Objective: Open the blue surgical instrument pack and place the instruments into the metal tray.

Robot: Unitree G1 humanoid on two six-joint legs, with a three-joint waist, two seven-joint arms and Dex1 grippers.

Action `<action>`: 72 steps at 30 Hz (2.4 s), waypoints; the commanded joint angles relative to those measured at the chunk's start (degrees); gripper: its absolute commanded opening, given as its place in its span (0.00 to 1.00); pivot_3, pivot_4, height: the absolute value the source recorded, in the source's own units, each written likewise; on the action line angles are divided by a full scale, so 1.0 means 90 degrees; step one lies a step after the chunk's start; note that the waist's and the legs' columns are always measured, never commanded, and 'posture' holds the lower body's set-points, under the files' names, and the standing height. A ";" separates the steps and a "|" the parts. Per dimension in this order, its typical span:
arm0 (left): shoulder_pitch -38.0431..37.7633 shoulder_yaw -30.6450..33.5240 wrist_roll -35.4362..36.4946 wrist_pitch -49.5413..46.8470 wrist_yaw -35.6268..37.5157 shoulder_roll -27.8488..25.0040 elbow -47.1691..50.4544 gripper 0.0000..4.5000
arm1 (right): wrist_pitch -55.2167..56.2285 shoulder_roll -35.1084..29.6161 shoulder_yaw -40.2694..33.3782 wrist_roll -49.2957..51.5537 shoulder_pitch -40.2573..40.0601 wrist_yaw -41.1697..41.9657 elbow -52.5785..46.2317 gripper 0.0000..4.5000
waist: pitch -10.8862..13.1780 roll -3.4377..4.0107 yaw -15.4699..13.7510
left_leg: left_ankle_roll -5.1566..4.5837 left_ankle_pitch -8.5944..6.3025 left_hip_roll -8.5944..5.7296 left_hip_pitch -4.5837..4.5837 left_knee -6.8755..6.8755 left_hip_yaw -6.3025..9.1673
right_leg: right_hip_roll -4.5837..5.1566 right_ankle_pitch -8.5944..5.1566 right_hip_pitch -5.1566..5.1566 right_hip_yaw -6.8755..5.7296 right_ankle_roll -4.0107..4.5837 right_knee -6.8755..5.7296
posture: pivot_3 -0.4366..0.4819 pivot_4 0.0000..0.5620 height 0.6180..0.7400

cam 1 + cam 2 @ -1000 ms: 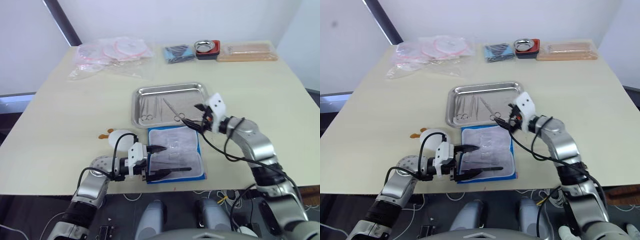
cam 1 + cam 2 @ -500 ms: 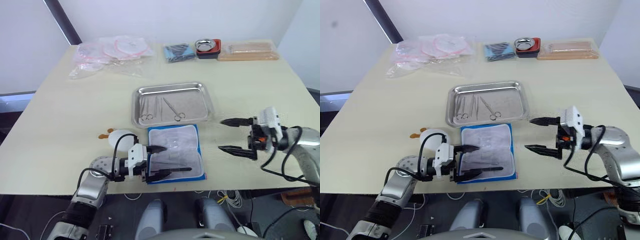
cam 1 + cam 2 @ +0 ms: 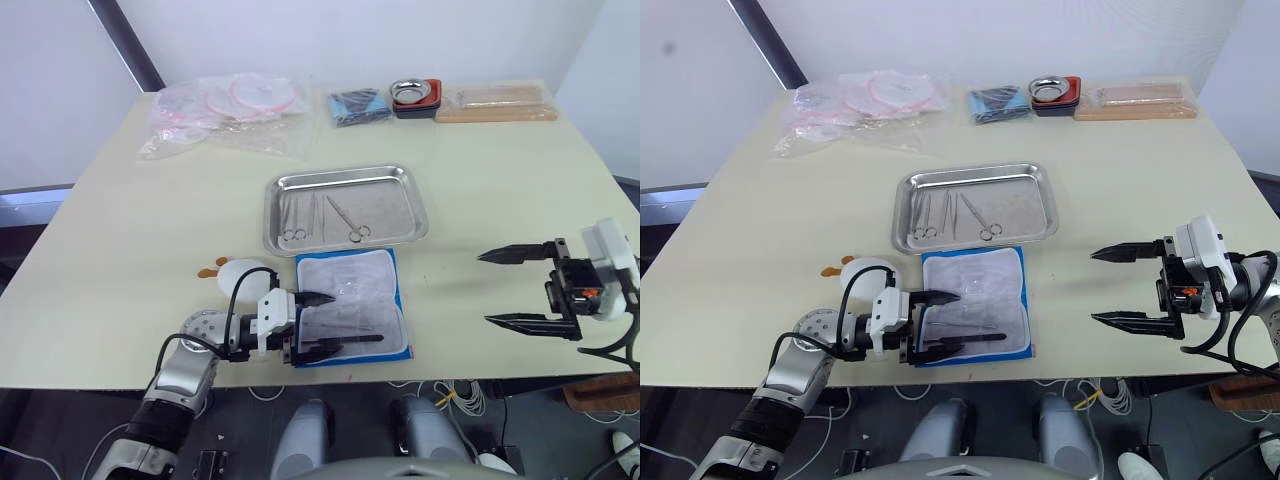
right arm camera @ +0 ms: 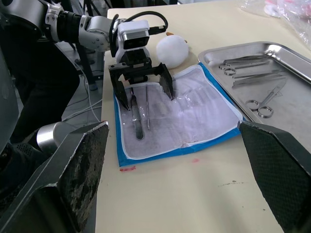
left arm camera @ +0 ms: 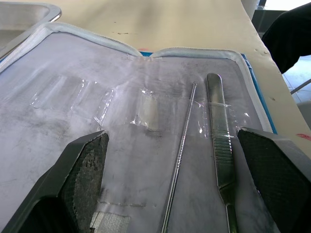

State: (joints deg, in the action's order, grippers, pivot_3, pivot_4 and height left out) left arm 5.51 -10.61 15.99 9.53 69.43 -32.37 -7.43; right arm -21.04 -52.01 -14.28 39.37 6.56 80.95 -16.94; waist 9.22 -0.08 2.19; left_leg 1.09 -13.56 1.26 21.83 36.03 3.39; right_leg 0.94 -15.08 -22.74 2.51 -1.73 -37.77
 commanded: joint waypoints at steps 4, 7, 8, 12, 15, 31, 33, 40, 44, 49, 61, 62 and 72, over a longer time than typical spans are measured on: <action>-0.0242 -0.0218 -0.0427 -0.0158 0.0059 -0.0196 -0.0693 1.00 | 0.0309 0.0301 0.0481 -0.0196 0.0270 -0.0114 -0.0097 0.99 | 0.0000 0.0000 0.0004 | 0.0000 0.0000 0.0000 0.0001 0.0000 0.0001 | -0.0001 0.0000 0.0000 -0.0001 0.0000 0.0001 | 0.48 0.27 1.00; -0.0246 -0.0207 -0.0418 -0.0160 0.0065 -0.0227 -0.0688 1.00 | 0.0335 0.0466 0.0717 -0.0277 0.0410 -0.0248 -0.0107 0.99 | 0.0000 0.0001 0.0010 | 0.0000 0.0000 0.0000 0.0002 0.0000 0.0000 | -0.0001 0.0000 -0.0001 0.0000 -0.0001 0.0001 | 0.48 0.27 1.00; -0.0248 -0.0207 -0.0417 -0.0162 0.0065 -0.0233 -0.0687 1.00 | 0.0378 0.0542 0.0828 -0.0356 0.0471 -0.0300 -0.0105 0.99 | 0.0000 0.0001 0.0020 | 0.0000 0.0000 0.0001 0.0001 0.0000 0.0000 | -0.0001 0.0000 0.0000 0.0001 -0.0001 0.0000 | 0.48 0.27 1.00; -0.0250 -0.0247 -0.0444 -0.0160 0.0029 -0.0221 -0.0683 1.00 | 0.0639 0.1003 0.1475 -0.0932 0.0622 -0.0684 -0.0047 0.99 | -0.0005 0.0009 0.0019 | 0.0000 0.0000 0.0004 -0.0005 0.0000 0.0002 | -0.0005 0.0000 0.0000 -0.0001 0.0000 -0.0007 | 0.48 0.27 1.00; -0.0260 -0.0274 -0.0454 -0.0175 0.0026 -0.0220 -0.0642 1.00 | 0.0651 0.1275 0.2177 -0.1561 0.0689 -0.1051 -0.0120 0.99 | -0.0011 0.0019 0.0016 | 0.0000 0.0000 0.0004 -0.0005 -0.0001 0.0002 | -0.0006 0.0000 0.0000 -0.0001 0.0000 -0.0007 | 0.48 0.27 1.00; -0.0345 -0.0291 -0.0465 -0.0232 -0.0012 -0.0325 -0.0476 1.00 | 0.0327 0.2132 0.3784 -0.3303 0.1365 -0.2313 0.0415 0.99 | -0.0013 0.0017 0.0026 | 0.0000 0.0000 0.0004 -0.0009 0.0000 0.0002 | -0.0007 0.0001 -0.0001 0.0001 -0.0001 -0.0014 | 0.48 0.27 1.00; -0.0370 -0.0299 -0.0463 -0.0237 -0.0016 -0.0340 -0.0446 1.00 | 0.0320 0.2203 0.3935 -0.3478 0.1472 -0.2390 0.0550 0.99 | -0.0014 0.0017 0.0024 | 0.0000 0.0000 0.0002 -0.0006 0.0001 0.0001 | -0.0005 0.0001 0.0000 0.0001 -0.0001 -0.0012 | 0.48 0.27 1.00; -0.0341 -0.0345 -0.0472 -0.0243 0.0009 -0.0339 -0.0470 1.00 | 0.0254 0.2524 0.4289 -0.3946 0.1797 -0.2641 0.1028 0.99 | -0.0015 0.0016 0.0032 | 0.0000 0.0000 0.0004 -0.0007 0.0000 0.0004 | -0.0008 0.0012 -0.0001 -0.0001 -0.0020 -0.0014 | 0.48 0.27 1.00; -0.0349 -0.0356 -0.0477 -0.0240 0.0001 -0.0343 -0.0451 1.00 | 0.0267 0.2577 0.4376 -0.3931 0.1797 -0.2501 0.1033 0.99 | -0.0016 0.0015 0.0031 | 0.0000 0.0000 0.0004 -0.0008 0.0000 0.0003 | -0.0007 0.0013 0.0000 0.0000 -0.0021 -0.0014 | 0.48 0.27 1.00; -0.0402 -0.0336 -0.0464 -0.0263 -0.0043 -0.0352 -0.0385 1.00 | 0.0362 0.2672 0.4350 -0.3872 0.1809 -0.2481 0.1029 0.99 | -0.0016 0.0015 0.0033 | 0.0000 0.0000 0.0004 -0.0008 0.0000 0.0004 | -0.0007 0.0013 0.0000 0.0000 -0.0021 -0.0015 | 0.48 0.27 1.00; -0.0487 -0.0345 -0.0441 -0.0308 -0.0095 -0.0407 -0.0298 1.00 | 0.0320 0.2733 0.4178 -0.3577 0.1866 -0.2324 0.0953 0.99 | -0.0016 0.0014 0.0035 | 0.0000 0.0000 0.0004 -0.0006 0.0000 0.0002 | -0.0007 0.0014 -0.0001 0.0001 -0.0022 -0.0014 | 0.48 0.27 1.00; -0.0476 -0.0347 -0.0441 -0.0307 -0.0092 -0.0405 -0.0309 1.00 | 0.0346 0.2742 0.4195 -0.3605 0.1874 -0.2339 0.0989 0.99 | -0.0016 0.0014 0.0035 | 0.0000 0.0000 0.0004 -0.0006 0.0000 0.0002 | -0.0007 0.0014 -0.0001 0.0001 -0.0022 -0.0014 | 0.48 0.27 1.00; -0.0504 -0.0353 -0.0433 -0.0319 -0.0089 -0.0416 -0.0277 1.00 | 0.0605 0.2790 0.4499 -0.3983 0.1752 -0.2442 0.1209 0.99 | -0.0016 0.0013 0.0036 | 0.0000 0.0000 0.0004 -0.0007 0.0000 0.0003 | -0.0007 0.0014 -0.0001 0.0001 -0.0022 -0.0014 | 0.48 0.27 1.00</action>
State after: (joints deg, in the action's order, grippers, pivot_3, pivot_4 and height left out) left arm 4.41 -11.18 16.02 9.87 68.25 -34.50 -5.63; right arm -16.84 -26.83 25.68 4.27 22.34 58.97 -5.79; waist 9.07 0.04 2.51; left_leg 1.09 -13.55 1.29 21.76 36.02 3.42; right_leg 0.87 -14.95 -22.75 2.52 -1.93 -37.91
